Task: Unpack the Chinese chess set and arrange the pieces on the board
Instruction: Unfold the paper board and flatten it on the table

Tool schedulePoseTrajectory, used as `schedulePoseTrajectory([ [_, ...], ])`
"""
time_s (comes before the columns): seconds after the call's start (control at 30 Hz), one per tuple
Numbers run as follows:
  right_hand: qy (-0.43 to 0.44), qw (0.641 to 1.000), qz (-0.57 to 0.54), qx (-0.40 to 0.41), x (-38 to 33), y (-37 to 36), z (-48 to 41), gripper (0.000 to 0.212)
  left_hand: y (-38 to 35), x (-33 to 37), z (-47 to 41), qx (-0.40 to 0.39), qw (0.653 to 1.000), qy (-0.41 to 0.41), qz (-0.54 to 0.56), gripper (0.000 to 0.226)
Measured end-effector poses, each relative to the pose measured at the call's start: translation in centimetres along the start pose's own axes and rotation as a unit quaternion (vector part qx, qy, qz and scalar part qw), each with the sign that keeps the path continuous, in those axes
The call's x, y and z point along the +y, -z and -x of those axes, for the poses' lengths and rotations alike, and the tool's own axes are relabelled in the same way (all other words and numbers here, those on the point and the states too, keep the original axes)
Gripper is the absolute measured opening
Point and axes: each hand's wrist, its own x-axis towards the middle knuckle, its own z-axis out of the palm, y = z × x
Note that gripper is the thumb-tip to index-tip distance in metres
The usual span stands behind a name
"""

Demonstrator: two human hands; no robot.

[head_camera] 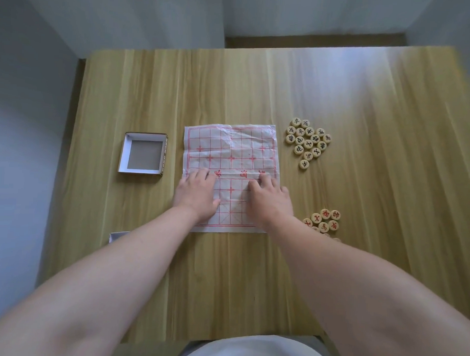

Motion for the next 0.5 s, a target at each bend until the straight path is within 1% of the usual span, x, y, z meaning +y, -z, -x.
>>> schedulePoseTrajectory([
  [0.13,-0.021,0.998,-0.043,0.028,1.1,0.2,1.5,0.046,0.8,0.9,1.0,0.024,1.000,0.015,0.011,0.060],
  [0.2,-0.052,0.996,-0.063,0.043,2.0,0.0,2.6,0.046,0.9,2.0,1.9,0.035,0.999,0.000,0.010,0.054],
  [0.3,-0.111,0.988,-0.085,0.065,4.0,-0.6,5.3,0.050,0.3,5.0,3.6,0.022,0.997,-0.077,0.003,0.052],
  [0.4,-0.184,0.974,-0.108,0.073,6.4,-1.2,8.6,0.049,-0.9,8.8,5.2,-0.009,0.987,-0.159,-0.001,0.060],
  [0.5,-0.226,0.963,-0.116,0.083,8.7,-2.0,11.3,0.052,-1.8,12.1,6.5,-0.045,0.977,-0.210,0.008,0.067],
])
